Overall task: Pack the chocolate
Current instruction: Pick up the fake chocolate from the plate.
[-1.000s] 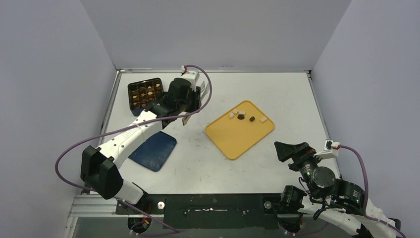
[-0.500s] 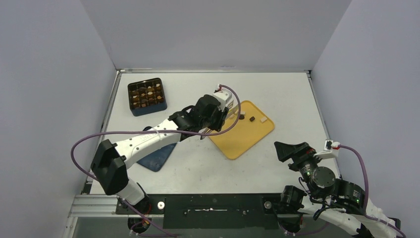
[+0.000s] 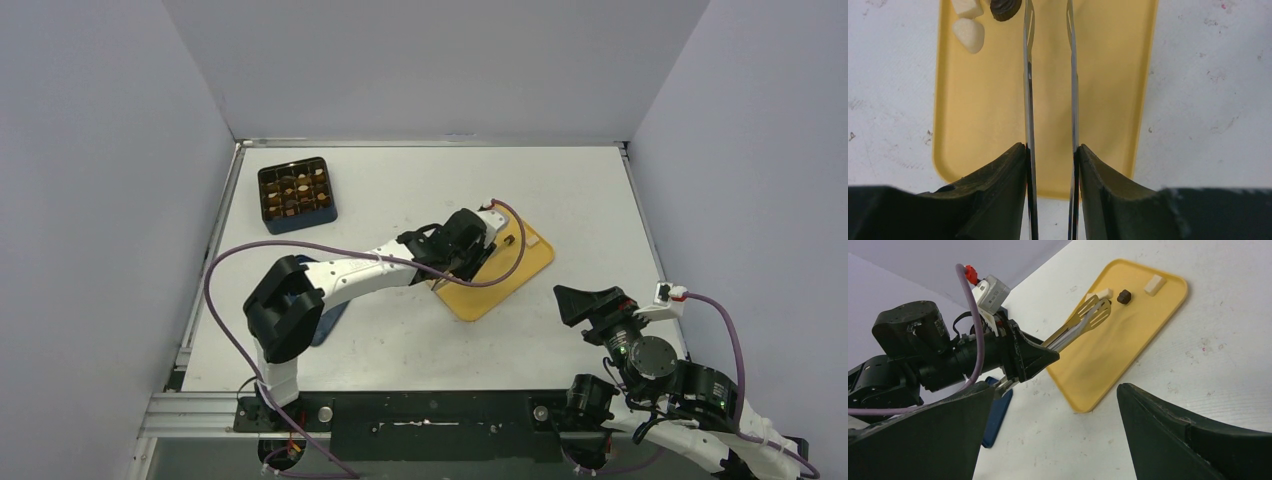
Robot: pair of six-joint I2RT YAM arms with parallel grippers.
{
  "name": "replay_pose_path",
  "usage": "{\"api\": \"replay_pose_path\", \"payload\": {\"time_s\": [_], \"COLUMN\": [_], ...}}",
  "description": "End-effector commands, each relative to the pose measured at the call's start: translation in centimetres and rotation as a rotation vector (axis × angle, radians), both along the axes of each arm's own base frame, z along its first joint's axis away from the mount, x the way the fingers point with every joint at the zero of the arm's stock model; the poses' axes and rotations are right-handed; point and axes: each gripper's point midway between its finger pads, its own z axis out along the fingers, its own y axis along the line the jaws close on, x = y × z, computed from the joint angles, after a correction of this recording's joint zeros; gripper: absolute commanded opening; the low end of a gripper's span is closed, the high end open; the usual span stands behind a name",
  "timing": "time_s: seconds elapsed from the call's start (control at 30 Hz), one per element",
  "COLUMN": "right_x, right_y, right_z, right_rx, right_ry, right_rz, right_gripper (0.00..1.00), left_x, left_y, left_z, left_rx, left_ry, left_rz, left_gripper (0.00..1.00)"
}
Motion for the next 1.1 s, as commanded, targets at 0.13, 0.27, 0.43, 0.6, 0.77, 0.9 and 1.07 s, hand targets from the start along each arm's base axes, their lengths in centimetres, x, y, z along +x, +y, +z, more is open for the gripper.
{"api": "replay_pose_path", "payload": {"time_s": [0.13,0.27,0.43,0.6,0.77,0.9,1.07], "right_x": [0.1,0.2,0.1,0.2,0.2,0.1,0.1], "right_y": [-0.4,-0.4,-0.4,-0.4,-0.4,-0.3,-0.3], "right_z": [0.4,0.4,0.4,0.4,0.4,0.3,0.3], "right_rx": [0.017,0.013,0.011,0.01,0.008,0.007,0.008], "right_ry": [-0.006,-0.005,-0.003,-0.003,0.0,0.002,0.002], "right_rz": [-0.025,-0.026,-0.024,-0.027,-0.026,-0.024,-0.022], "right_gripper": [1.0,1.0,1.0,1.0,1.0,1.0,1.0], "left_x": [3.1,3.1,3.5,3.9,4.3,4.5,4.6], "left_y": [-3.3,-4.0,-4.3,-4.6,-5.1,-5.4,-5.4], "left_z": [2.7,1.9,1.4,1.3,0.8,0.3,0.5], "left_rx": [-0.066,-0.072,-0.065,-0.058,-0.055,-0.048,-0.052], "left_ry": [-0.089,-0.072,-0.084,-0.096,-0.092,-0.083,-0.088], "left_rz": [-0.001,-0.013,-0.013,-0.022,-0.019,-0.017,-0.009], "left_gripper": [0.38,0.38,0.38,0.38,0.38,0.37,0.31]}}
